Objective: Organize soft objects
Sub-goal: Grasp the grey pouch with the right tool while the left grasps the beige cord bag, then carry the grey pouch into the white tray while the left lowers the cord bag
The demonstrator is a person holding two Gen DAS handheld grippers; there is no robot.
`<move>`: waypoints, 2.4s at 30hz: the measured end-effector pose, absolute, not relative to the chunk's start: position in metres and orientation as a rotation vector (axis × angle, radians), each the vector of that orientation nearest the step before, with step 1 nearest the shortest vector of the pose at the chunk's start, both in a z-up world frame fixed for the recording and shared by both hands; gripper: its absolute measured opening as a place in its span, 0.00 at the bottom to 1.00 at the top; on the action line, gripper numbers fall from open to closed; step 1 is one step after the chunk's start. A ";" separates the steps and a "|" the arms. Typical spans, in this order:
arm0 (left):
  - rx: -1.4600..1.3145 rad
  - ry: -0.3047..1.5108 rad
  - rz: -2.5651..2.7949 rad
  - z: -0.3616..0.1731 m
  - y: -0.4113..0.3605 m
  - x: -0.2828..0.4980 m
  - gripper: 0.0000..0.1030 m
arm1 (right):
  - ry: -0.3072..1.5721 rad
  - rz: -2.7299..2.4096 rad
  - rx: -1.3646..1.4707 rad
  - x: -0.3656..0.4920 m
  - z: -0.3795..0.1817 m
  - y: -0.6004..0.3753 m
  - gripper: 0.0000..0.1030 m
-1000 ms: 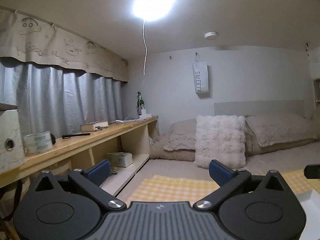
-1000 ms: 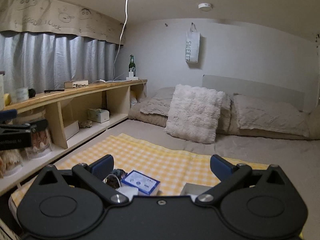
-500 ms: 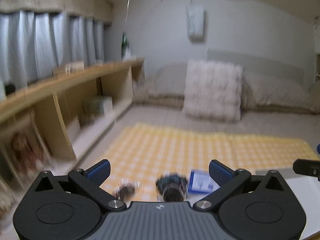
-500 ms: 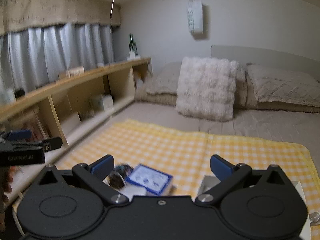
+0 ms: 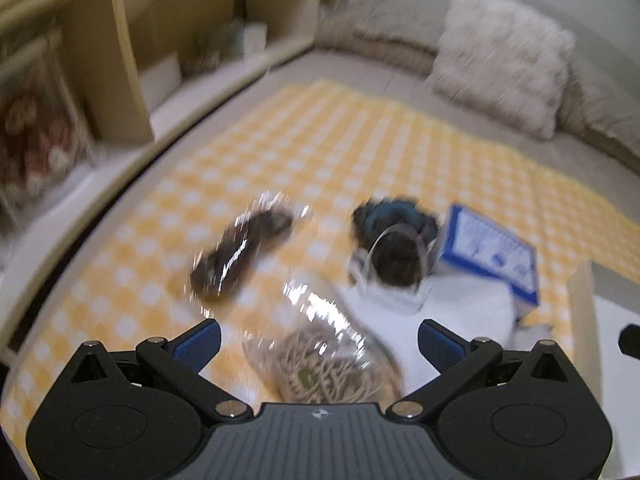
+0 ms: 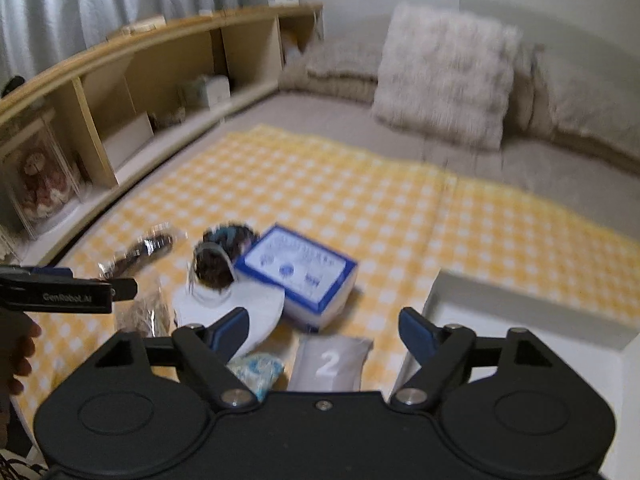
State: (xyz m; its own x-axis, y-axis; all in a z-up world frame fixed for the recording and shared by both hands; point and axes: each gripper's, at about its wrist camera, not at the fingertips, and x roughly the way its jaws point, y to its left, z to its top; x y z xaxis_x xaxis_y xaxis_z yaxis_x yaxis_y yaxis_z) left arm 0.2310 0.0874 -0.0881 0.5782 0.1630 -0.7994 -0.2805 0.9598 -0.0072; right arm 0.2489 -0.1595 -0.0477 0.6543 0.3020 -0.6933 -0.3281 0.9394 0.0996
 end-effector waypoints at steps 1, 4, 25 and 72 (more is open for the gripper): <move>-0.149 0.937 0.273 -0.094 0.089 0.233 1.00 | 0.802 0.360 -0.030 0.252 -0.053 -0.159 0.75; -0.236 1.002 0.310 -0.106 0.099 0.236 1.00 | 0.904 0.378 -0.004 0.263 -0.070 -0.157 0.67; -0.311 1.104 0.308 -0.138 0.100 0.252 0.97 | 1.178 0.345 -0.152 0.304 -0.142 -0.120 0.54; -0.119 0.759 -0.094 -0.029 0.023 0.220 0.61 | 0.759 0.335 -0.087 0.244 -0.032 -0.174 0.47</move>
State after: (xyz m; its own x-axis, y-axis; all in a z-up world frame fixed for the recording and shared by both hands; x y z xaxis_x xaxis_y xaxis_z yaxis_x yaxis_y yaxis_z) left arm 0.2200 0.0229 -0.0289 0.7217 -0.1274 -0.6804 0.0417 0.9891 -0.1410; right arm 0.2440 -0.1740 -0.0321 0.6756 0.2661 -0.6876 -0.3285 0.9436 0.0423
